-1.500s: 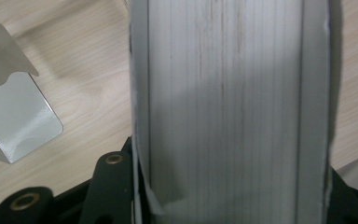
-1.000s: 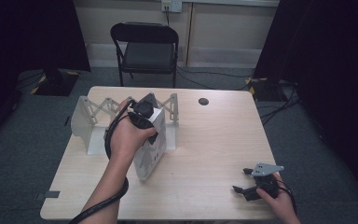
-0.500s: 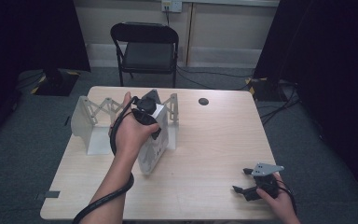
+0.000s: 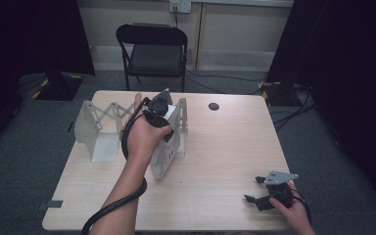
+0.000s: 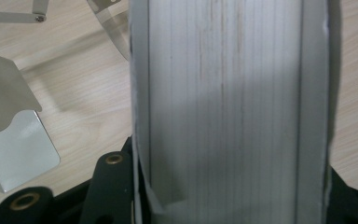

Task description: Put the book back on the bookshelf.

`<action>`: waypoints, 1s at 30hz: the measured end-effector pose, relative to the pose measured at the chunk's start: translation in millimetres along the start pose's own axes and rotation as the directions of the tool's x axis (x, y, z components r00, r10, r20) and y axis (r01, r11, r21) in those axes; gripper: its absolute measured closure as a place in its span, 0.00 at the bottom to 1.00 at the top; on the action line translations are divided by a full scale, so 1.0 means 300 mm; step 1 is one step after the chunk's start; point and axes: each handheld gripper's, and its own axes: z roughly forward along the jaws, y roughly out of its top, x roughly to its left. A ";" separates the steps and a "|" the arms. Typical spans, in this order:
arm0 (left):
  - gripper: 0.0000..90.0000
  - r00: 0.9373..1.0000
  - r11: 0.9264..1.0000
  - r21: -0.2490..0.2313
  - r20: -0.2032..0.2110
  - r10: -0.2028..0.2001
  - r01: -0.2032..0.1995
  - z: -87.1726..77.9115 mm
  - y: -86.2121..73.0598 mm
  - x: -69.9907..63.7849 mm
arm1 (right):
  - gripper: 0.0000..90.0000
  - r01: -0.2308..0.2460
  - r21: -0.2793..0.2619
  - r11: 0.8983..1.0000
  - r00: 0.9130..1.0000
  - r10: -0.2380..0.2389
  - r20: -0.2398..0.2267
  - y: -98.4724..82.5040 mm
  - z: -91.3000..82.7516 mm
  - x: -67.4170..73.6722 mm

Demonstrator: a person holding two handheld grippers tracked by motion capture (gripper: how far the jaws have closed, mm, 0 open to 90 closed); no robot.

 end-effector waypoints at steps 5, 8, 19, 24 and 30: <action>0.59 1.000 1.000 -0.005 -0.002 -0.016 0.016 0.004 0.008 0.002 | 0.15 0.000 0.000 1.000 1.000 0.000 0.000 0.000 0.000 0.000; 0.59 1.000 1.000 -0.004 0.002 -0.026 0.026 0.007 0.011 0.010 | 0.15 0.000 0.000 1.000 1.000 0.000 0.000 0.000 0.000 0.000; 0.59 0.999 0.999 -0.014 -0.009 -0.041 0.041 0.005 0.025 0.017 | 0.15 0.000 0.000 1.000 1.000 0.000 0.000 0.000 0.000 0.000; 0.59 0.999 0.999 -0.017 -0.004 -0.050 0.050 0.006 0.038 0.015 | 0.15 -0.002 0.001 1.000 1.000 0.002 0.000 0.000 0.000 0.000; 0.59 0.999 0.999 -0.021 -0.006 -0.043 0.043 0.006 0.051 0.017 | 0.15 0.000 0.000 1.000 1.000 0.000 0.000 0.000 0.000 0.000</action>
